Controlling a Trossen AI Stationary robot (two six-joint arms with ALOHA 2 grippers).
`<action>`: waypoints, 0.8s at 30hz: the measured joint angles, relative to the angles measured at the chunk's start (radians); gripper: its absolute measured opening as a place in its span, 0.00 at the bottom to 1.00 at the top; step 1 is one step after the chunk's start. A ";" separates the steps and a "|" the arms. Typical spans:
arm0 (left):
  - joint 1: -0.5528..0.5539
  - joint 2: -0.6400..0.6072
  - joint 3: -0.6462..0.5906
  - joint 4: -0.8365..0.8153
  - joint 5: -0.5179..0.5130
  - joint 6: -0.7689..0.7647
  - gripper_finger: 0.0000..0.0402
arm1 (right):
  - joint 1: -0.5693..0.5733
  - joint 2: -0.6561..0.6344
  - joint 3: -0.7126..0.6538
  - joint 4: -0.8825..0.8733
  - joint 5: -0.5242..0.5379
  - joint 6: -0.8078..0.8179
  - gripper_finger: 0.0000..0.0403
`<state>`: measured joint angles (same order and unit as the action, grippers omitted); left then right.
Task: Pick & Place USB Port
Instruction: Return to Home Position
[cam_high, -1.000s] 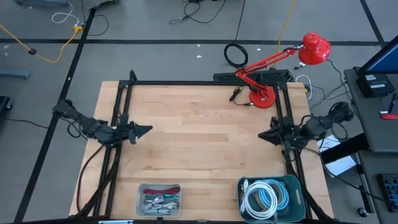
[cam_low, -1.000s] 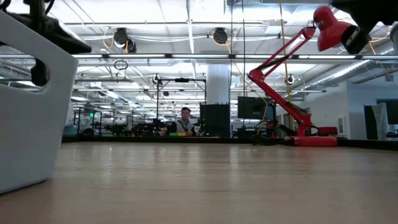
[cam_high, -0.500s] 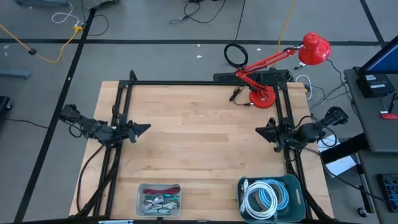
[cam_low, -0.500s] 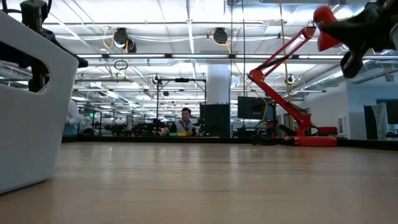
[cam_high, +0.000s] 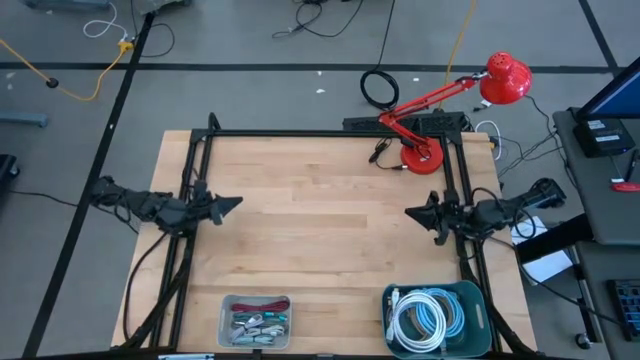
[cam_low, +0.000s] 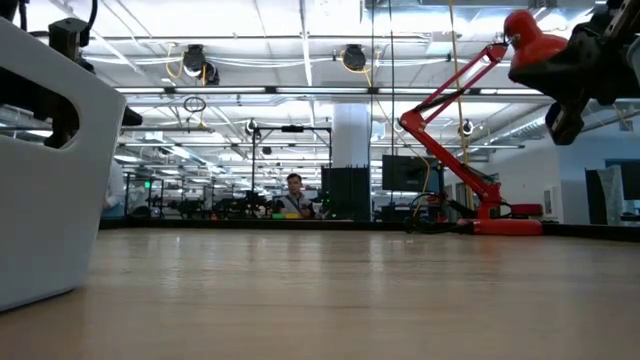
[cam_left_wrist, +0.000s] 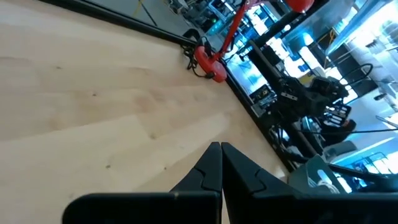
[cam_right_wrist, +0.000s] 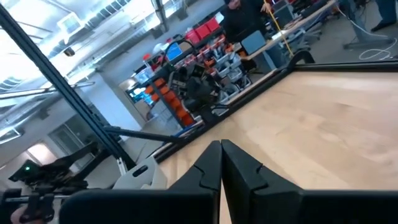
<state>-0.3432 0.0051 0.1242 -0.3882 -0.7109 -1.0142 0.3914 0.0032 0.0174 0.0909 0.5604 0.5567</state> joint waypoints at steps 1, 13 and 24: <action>0.013 0.000 0.000 0.000 0.010 0.000 0.00 | -0.023 0.000 0.000 -0.003 -0.026 -0.001 0.00; 0.202 0.000 0.000 -0.001 0.183 0.016 0.00 | -0.346 0.000 -0.002 -0.037 -0.367 -0.008 0.00; 0.272 0.001 0.001 0.012 0.270 -0.003 0.04 | -0.475 0.016 -0.002 -0.059 -0.485 0.054 0.00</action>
<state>-0.0714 0.0063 0.1253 -0.3760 -0.4413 -1.0169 -0.0841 0.0193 0.0152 0.0319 0.0755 0.6110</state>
